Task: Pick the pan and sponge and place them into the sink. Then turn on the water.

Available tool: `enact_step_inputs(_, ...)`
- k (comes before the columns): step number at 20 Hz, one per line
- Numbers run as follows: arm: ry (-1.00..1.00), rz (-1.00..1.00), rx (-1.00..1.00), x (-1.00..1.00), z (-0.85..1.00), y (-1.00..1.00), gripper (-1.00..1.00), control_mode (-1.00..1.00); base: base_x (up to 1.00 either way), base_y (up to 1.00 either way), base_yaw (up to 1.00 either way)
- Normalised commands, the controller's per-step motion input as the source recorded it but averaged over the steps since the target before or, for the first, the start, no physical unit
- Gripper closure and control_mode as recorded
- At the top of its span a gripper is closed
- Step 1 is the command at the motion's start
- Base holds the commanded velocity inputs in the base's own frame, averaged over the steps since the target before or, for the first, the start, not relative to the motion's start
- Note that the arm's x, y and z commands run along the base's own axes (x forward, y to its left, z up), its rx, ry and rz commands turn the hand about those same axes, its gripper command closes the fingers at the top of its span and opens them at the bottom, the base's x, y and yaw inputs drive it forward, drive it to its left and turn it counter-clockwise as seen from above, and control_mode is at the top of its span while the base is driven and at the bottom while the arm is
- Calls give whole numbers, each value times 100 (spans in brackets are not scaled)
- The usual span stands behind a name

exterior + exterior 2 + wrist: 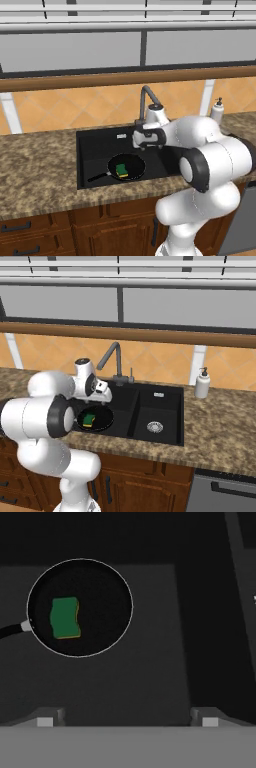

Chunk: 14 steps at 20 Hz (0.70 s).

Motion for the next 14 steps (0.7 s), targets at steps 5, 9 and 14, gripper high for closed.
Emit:
enact_step_inputs(5, -5, 6, 0, 0, 20, -43, -100, -100, 0, 0, 0)
enact_step_inputs(9, -10, 7, 0, 0, 12, -40, -100, -100, 0, 0, 0)
enact_step_inputs(14, -21, 6, 0, 0, 2, -35, -100, -100, 0, 0, 0)
